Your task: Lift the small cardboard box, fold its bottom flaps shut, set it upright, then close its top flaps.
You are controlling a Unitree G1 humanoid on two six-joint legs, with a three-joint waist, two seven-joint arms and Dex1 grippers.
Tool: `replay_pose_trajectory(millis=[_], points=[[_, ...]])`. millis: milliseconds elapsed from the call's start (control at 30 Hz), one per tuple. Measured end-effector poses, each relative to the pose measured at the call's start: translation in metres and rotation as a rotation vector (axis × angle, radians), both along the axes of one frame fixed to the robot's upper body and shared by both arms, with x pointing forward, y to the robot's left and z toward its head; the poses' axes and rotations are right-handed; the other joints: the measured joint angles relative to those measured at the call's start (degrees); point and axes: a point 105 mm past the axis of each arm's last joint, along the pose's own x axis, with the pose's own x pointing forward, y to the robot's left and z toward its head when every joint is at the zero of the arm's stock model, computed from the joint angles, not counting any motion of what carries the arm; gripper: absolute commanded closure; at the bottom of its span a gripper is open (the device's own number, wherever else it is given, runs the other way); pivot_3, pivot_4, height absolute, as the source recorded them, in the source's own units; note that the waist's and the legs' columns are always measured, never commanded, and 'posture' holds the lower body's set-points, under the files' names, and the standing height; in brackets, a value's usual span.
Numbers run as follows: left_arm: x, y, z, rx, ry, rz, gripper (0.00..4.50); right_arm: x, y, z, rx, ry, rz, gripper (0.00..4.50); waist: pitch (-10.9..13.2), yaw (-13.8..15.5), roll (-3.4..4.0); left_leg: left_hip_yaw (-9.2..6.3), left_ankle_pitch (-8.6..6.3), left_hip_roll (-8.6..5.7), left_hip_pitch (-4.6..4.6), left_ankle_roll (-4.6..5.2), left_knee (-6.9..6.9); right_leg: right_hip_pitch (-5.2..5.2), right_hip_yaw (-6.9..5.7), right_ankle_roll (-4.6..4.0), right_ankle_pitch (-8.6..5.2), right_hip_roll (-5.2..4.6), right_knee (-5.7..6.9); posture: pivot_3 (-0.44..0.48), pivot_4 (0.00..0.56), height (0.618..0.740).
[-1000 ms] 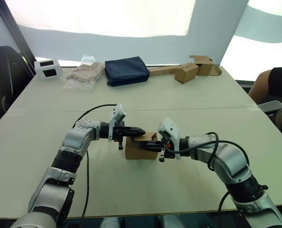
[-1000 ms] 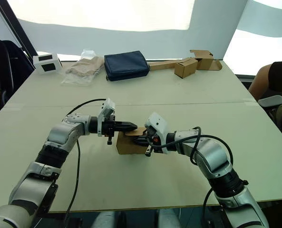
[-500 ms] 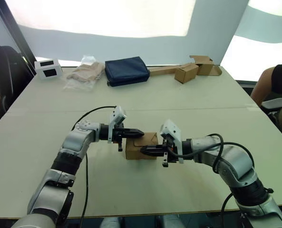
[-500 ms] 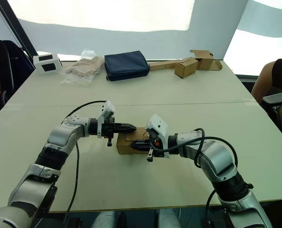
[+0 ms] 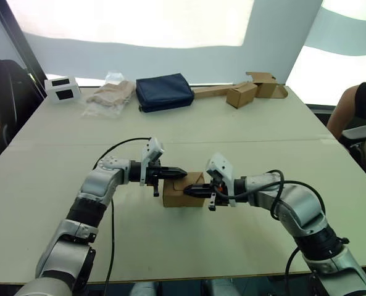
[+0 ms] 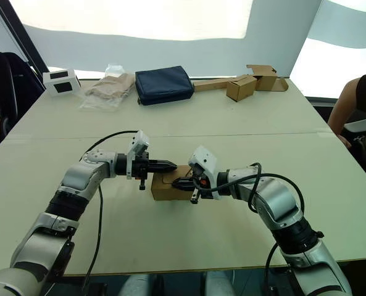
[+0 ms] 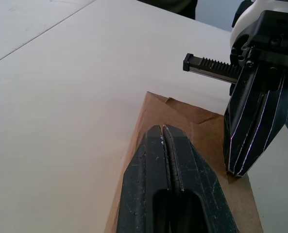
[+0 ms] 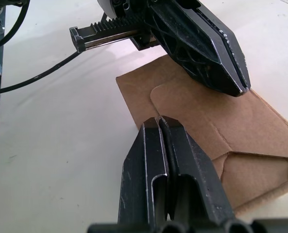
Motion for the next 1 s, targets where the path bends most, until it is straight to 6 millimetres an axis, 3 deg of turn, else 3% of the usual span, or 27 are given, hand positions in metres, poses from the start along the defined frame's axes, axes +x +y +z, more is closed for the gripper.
replay_pose_trajectory(millis=[533, 800, 1000], points=[[0.001, 0.0, 0.003, -0.039, 0.016, 0.021, 4.48, 0.02, 0.0, -0.003, -0.032, -0.053, -0.025, 4.5, 0.0, 0.0, 0.0, 0.01, 0.0, 0.0, 0.01, 0.0, 0.0, 0.0, 0.0, 0.01, 0.01, 0.0, 0.0, 0.0, 0.15, 0.74], [-0.001, 0.003, 0.001, -0.024, 0.005, 0.023, 4.48, 0.013, 0.0, -0.002, -0.017, -0.034, -0.006, 4.5, 0.0, 0.0, 0.0, 0.0, 0.0, 0.0, 0.01, 0.0, -0.01, 0.0, 0.0, 0.01, 0.01, 0.0, 0.01, 0.0, 0.15, 0.74], [-0.003, 0.005, -0.002, 0.027, -0.042, 0.018, 4.48, 0.002, -0.003, 0.018, 0.079, -0.013, 0.001, 4.5, 0.0, 0.0, 0.0, 0.0, 0.0, 0.01, 0.0, 0.0, -0.02, 0.0, 0.0, 0.01, 0.0, -0.03, 0.0, 0.0, 0.15, 0.74]])
